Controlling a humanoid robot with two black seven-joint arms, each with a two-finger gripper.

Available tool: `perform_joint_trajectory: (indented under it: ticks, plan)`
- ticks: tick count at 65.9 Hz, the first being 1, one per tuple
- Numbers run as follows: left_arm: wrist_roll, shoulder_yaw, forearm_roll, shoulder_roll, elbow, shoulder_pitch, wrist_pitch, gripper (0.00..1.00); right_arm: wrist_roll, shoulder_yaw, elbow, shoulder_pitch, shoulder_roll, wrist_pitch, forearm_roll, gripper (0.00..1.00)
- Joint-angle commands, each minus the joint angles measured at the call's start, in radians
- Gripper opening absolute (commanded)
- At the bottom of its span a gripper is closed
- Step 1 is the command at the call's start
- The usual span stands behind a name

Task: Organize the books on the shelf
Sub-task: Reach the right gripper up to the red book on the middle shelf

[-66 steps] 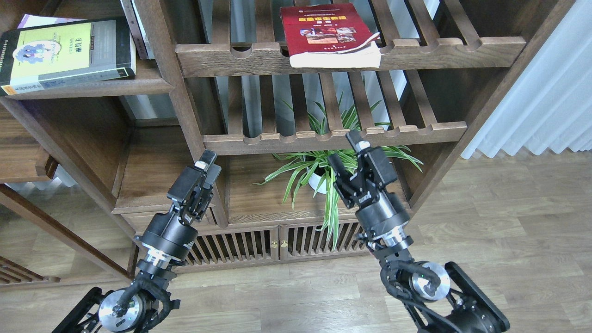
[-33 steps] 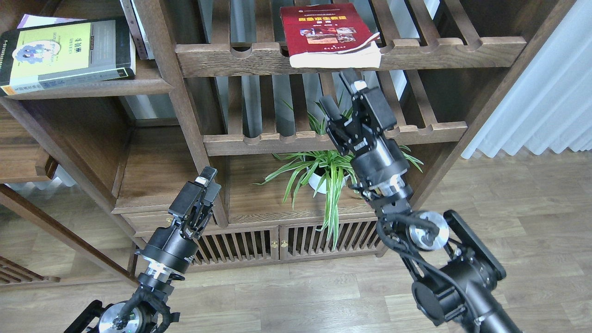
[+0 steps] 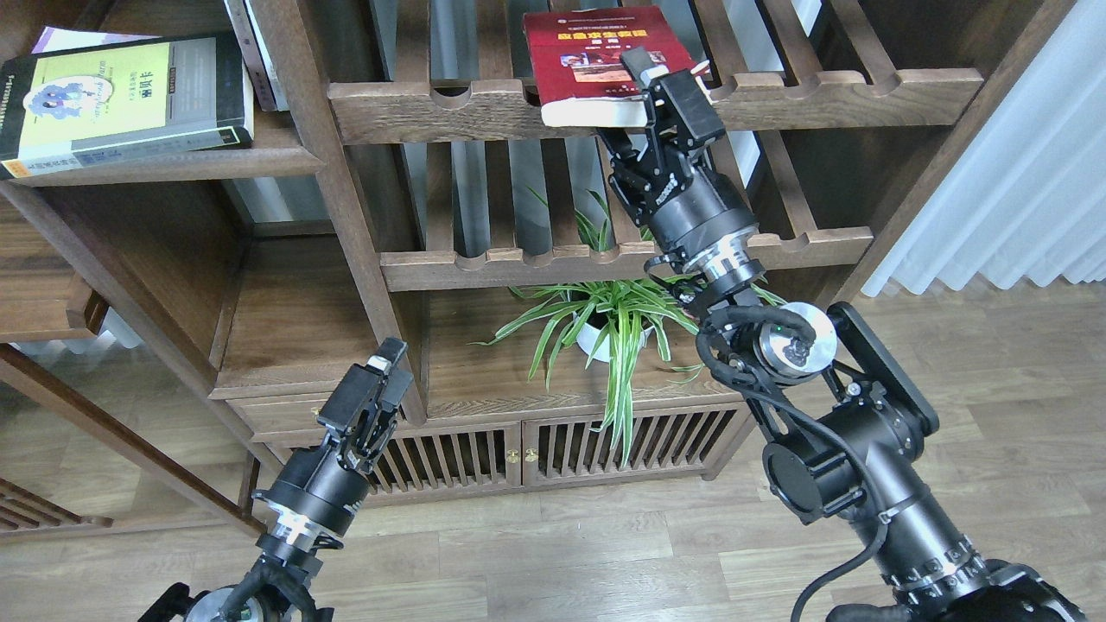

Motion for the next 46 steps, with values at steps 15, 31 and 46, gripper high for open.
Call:
perform_joint_trajectory:
  ticks: [15,31,46]
  plan:
    - [-0.006,-0.009,0.000,-0.009,0.002,-0.005,0.000,0.77,-0.002,0.002,-0.016,0.009,0.000,-0.003,0.004,0.47]
    - [-0.008,-0.012,0.000,-0.005,0.007,-0.002,0.000,0.80,-0.003,0.002,-0.025,0.009,0.000,0.001,0.004,0.21]
    - [-0.008,0.008,-0.001,-0.011,0.007,0.002,0.000,0.97,-0.014,0.007,-0.027,0.000,0.000,0.020,0.047,0.05]
